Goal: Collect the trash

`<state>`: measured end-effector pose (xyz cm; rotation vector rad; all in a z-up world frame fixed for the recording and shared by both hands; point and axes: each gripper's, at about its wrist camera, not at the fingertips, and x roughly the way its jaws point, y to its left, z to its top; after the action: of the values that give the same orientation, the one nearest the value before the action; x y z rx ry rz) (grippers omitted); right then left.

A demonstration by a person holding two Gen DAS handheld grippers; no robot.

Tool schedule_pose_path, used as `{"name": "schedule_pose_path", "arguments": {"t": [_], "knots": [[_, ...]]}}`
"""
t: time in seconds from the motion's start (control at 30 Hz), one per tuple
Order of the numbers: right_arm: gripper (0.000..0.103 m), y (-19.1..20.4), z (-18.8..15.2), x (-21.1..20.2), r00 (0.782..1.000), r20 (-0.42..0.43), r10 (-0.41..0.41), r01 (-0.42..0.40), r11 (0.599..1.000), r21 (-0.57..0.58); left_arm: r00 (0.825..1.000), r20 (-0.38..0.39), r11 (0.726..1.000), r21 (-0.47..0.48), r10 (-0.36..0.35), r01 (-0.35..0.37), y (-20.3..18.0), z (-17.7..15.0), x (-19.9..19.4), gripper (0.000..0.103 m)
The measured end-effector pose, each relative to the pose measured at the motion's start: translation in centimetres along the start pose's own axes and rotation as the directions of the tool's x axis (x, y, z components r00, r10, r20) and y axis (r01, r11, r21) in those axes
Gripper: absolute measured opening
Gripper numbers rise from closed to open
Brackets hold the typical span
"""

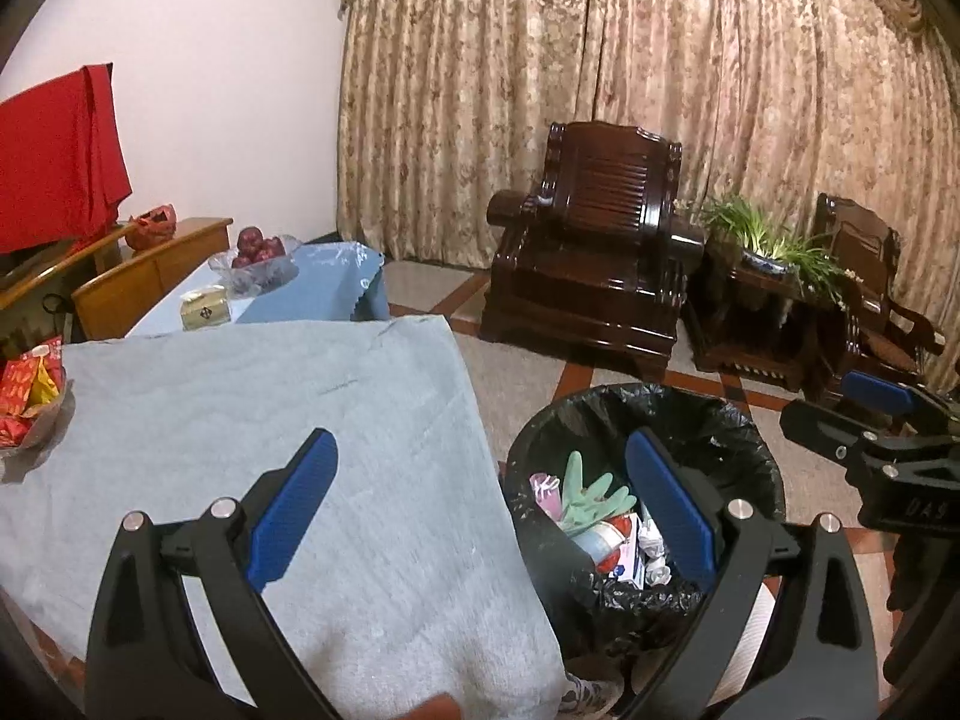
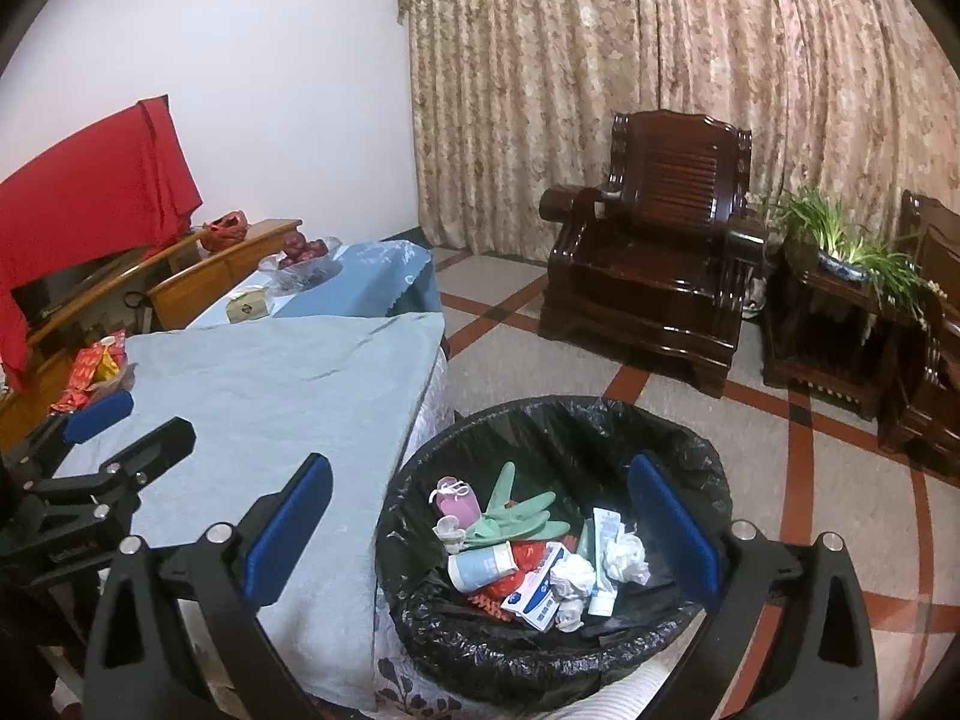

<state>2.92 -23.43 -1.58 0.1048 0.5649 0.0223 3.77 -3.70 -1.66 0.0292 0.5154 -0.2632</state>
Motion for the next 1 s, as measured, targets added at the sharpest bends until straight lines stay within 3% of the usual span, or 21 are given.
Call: {"name": "schedule_pose_path", "arguments": {"t": [1.0], "knots": [[0.097, 1.4, 0.4, -0.4, 1.000, 0.012, 0.009, -0.009, 0.999, -0.039, 1.000, 0.014, 1.000, -0.004, 0.011, -0.011, 0.5, 0.3, -1.3, 0.094]]}}
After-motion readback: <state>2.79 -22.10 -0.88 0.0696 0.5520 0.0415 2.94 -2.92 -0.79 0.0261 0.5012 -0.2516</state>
